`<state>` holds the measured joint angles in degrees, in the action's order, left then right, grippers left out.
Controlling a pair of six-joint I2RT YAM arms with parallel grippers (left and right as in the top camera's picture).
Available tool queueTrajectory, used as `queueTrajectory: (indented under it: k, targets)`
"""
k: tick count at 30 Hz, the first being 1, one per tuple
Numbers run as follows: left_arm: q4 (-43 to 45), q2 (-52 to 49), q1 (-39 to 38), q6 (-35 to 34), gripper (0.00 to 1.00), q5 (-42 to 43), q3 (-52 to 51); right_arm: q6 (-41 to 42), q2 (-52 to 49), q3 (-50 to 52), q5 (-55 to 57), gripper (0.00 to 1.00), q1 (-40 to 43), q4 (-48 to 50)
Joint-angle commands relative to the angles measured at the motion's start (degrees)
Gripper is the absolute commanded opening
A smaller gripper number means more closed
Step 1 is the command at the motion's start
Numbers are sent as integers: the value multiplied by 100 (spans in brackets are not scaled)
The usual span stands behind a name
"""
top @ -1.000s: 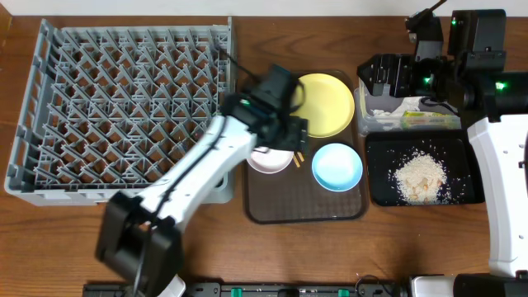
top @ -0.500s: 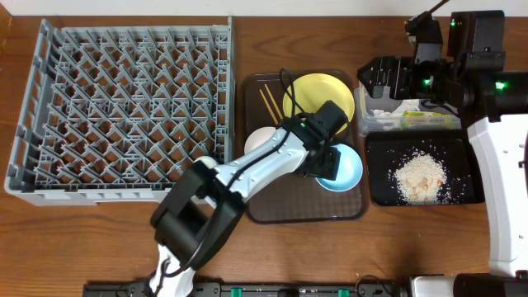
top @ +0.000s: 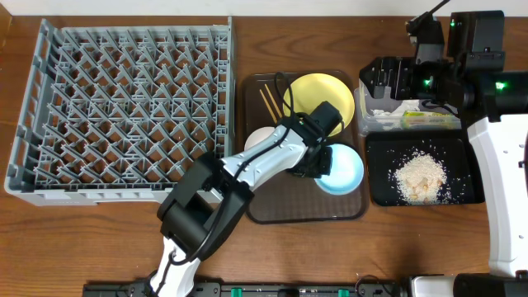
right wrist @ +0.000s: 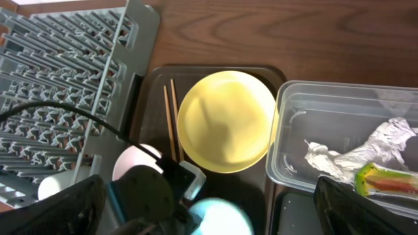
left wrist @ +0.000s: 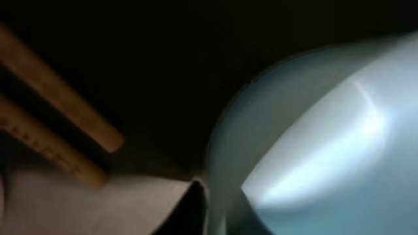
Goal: Sort waste into correct bins and load items into the dishwasher
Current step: 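Reach the left gripper to the light-blue bowl and grasp its rim, then carry the light-blue bowl to the rack and set it upright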
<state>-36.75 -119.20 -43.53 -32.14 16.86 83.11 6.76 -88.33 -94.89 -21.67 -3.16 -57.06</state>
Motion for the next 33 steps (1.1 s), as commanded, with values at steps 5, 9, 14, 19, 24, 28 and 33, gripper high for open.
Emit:
queueTrajectory:
  k: [5, 9, 14, 19, 24, 28, 33]
  targets:
    - [-9, -26, 90, -83, 8, 72, 105, -17, -17, -55, 282, 99, 28, -85]
    - [-103, 236, 225, -98, 7, 66, 105, -17, -17, -55, 282, 99, 11, -85]
    - [-221, 918, 511, 70, 7, 39, 105, -17, -17, -55, 282, 99, 11, -85]
    - [-354, 1867, 857, 575, 7, -844, 105, -17, -17, -55, 282, 99, 11, -85]
    - [-529, 2618, 1143, 1292, 7, -3307, 103, -17, -17, -55, 282, 99, 11, -85]
    - [-785, 2837, 1440, 1764, 7, -5438, 103, -17, -17, -55, 282, 99, 11, -85]
    - [-863, 2741, 1939, 2057, 8, -7971, -138, -17, -17, -55, 282, 99, 13, -85]
